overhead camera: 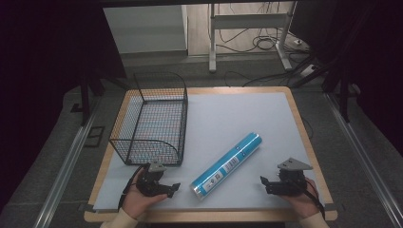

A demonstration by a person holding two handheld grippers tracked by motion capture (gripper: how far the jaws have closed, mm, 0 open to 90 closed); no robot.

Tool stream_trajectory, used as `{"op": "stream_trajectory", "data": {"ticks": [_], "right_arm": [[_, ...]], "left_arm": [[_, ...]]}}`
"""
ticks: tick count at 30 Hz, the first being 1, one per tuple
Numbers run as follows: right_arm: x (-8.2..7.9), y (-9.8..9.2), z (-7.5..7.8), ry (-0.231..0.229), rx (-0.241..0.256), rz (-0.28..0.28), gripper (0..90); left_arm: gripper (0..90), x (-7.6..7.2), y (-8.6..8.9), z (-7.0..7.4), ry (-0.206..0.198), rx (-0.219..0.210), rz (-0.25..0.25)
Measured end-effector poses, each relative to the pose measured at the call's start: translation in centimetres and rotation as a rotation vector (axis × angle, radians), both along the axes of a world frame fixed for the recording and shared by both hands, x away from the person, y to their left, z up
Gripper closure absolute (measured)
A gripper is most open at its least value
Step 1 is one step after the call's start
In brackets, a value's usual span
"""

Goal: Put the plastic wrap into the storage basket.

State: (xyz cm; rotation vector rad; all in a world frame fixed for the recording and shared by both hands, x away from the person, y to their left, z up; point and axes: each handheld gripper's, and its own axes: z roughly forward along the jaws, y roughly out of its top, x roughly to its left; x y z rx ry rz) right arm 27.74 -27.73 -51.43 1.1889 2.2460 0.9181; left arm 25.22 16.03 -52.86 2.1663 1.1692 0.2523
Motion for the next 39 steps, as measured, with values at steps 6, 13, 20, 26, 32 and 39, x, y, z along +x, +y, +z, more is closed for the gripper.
{"op": "stream_trajectory", "data": {"ticks": [6,13,20,26,32,39], "right_arm": [[-0.2,-0.1,0.2,-0.003,-0.006,0.006,10.1],[-0.2,-0.1,0.3,0.0,-0.009,0.016,10.3],[0.0,-0.3,0.2,0.011,-0.02,0.007,10.5],[-0.1,-0.2,0.2,0.011,-0.022,0.017,10.5],[-0.1,-0.3,0.3,0.006,-0.015,0.022,10.4],[-0.1,-0.4,0.4,0.002,-0.006,0.006,9.4]], "left_arm": [[17.3,-0.2,0.0,0.2,-0.003,0.007,-0.005],[17.3,-0.1,0.2,0.6,0.005,0.018,0.006],[17.4,-0.2,0.1,2.0,0.015,0.011,-0.003],[17.4,0.0,-0.3,3.1,0.008,0.0,-0.005],[17.4,0.1,-0.8,4.2,-0.001,-0.005,-0.021],[17.4,0.0,-1.6,5.1,-0.001,0.001,-0.037]]}}
